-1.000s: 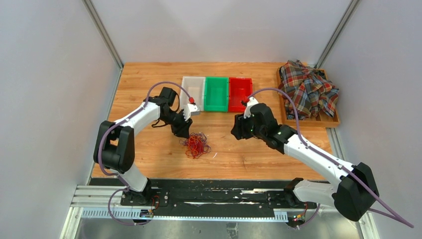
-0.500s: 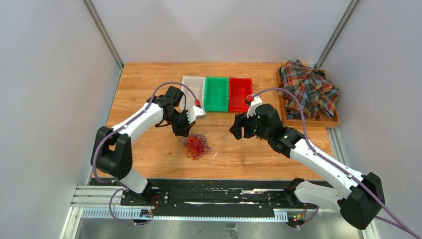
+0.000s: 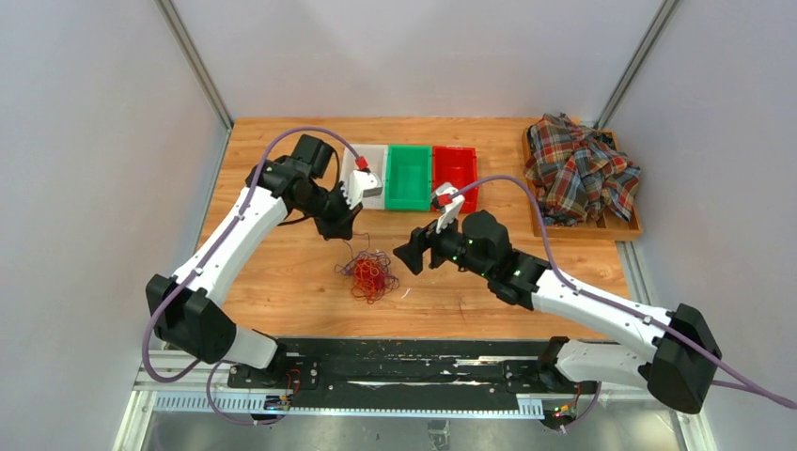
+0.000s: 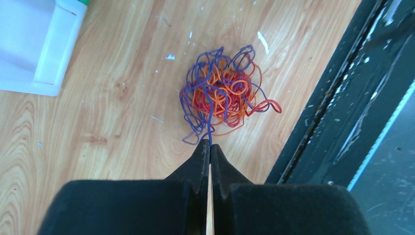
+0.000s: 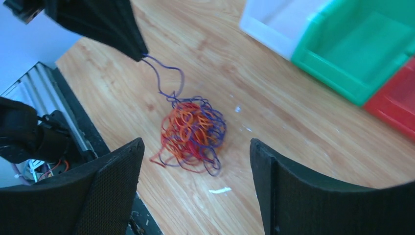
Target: Untangle the cables
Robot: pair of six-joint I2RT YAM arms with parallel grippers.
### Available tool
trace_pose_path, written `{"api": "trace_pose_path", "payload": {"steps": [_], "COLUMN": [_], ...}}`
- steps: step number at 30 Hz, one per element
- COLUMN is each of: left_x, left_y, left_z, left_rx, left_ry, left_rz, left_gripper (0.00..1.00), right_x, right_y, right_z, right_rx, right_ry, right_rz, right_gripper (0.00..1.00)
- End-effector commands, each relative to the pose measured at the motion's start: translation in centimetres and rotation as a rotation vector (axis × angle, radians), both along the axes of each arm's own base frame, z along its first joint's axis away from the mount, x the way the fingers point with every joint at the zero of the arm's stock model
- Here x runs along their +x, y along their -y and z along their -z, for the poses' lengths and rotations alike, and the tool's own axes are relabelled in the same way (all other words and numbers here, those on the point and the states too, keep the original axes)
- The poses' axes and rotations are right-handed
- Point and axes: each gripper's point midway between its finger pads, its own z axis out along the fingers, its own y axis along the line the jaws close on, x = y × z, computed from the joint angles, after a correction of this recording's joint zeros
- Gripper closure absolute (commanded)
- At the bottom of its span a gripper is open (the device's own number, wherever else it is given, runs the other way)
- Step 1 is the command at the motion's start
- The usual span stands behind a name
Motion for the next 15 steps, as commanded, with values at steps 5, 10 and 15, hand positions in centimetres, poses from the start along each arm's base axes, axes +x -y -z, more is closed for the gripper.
{"api": "trace_pose_path", "payload": {"steps": [5, 10, 15], "left_x": [-0.7, -0.4, -0.7], "left_y": [3.2, 4.4, 5.3], "left_z": [-8.8, -12.9, -15.2], "left_rx": [-0.213, -0.296, -0.359], "left_ry": [0.015, 0.055, 0.047], "left_rz": [-0.077, -0.087, -0.095], "left_gripper": [0.99, 0.99, 0.99], "right_x": [-0.9, -1.1, -0.3], "right_y": [-5.1, -7.0, -8.8], "right_z": [-4.2, -5.2, -6.8], "right_rx": [0.103, 0.187, 0.235], "right_ry": [0.145, 0.17, 0.208], "right_rz": [-0.128, -0.186, -0.206], "right_gripper": [0.2, 0.19, 0.19]}}
